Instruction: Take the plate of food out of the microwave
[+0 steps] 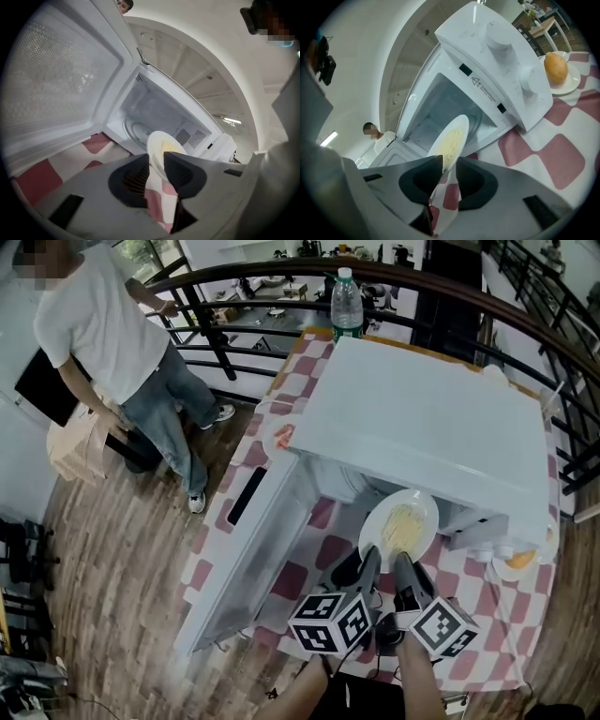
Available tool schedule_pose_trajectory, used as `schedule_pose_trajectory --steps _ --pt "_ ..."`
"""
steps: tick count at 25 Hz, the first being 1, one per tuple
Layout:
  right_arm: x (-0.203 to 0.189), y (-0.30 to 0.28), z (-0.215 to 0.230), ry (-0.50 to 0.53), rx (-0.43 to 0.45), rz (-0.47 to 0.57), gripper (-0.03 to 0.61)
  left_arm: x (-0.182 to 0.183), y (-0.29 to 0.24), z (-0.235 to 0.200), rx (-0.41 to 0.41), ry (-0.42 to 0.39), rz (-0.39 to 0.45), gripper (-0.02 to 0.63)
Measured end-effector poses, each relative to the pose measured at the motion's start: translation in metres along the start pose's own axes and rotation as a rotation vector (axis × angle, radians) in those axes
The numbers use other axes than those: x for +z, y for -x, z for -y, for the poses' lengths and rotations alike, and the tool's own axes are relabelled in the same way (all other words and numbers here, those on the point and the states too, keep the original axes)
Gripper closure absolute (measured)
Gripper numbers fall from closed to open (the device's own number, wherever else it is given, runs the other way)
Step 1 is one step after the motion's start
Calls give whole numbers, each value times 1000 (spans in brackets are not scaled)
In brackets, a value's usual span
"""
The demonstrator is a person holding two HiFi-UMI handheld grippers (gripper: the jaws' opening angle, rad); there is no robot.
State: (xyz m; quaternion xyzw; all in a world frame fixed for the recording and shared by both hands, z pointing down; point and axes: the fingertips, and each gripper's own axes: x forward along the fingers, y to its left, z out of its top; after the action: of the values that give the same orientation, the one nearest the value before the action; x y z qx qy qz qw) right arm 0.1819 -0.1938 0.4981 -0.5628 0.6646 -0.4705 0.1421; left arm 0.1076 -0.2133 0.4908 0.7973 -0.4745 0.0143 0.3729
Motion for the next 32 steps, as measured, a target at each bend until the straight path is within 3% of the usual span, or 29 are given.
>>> schedule_pose_trajectory --steps 9,32 --pt "-14 15 -13 19 9 -7 488 -1 25 -1 4 2 20 499" --pt "-73 92 -52 1 -41 91 483 -21 119 8 -92 -25 -18 500"
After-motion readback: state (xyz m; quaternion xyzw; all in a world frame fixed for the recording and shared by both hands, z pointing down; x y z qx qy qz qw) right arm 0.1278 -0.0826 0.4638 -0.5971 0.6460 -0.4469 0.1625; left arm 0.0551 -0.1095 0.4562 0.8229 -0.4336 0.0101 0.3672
